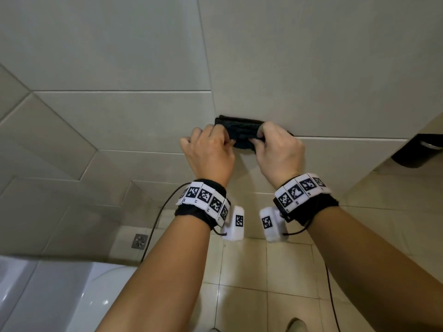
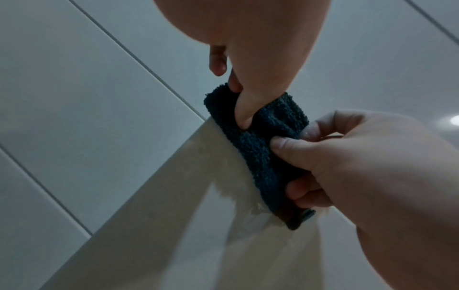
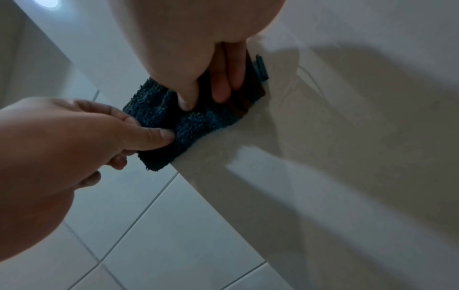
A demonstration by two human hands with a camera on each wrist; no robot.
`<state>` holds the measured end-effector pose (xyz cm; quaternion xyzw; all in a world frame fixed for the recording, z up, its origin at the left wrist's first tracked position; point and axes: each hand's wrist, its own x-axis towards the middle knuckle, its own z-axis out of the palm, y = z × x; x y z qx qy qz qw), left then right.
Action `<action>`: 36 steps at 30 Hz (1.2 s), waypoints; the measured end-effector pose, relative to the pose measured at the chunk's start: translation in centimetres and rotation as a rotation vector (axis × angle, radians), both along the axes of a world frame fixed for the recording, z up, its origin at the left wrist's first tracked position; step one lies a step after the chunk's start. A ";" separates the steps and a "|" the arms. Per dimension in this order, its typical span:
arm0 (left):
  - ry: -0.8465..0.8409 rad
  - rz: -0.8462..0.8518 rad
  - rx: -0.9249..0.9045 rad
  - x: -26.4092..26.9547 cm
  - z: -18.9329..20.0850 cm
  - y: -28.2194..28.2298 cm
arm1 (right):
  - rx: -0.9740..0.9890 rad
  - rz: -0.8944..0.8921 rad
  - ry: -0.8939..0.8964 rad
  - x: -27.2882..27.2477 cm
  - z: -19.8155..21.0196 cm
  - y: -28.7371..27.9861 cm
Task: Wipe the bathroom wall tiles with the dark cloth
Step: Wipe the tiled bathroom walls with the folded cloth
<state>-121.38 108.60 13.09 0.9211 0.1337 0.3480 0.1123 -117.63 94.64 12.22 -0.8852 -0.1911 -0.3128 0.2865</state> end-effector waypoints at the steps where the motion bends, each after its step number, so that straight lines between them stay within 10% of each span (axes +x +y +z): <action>1: 0.017 0.000 0.007 -0.1 0.4 0.2 | 0.008 -0.001 0.021 -0.1 0.1 0.2; 23: -0.209 -0.051 0.037 0.5 21.0 -5.1 | 0.010 -0.063 0.092 0.8 21.6 -4.6; 36: -0.191 -0.153 0.023 2.8 21.6 -17.7 | 0.028 -0.188 0.080 1.0 23.2 -16.9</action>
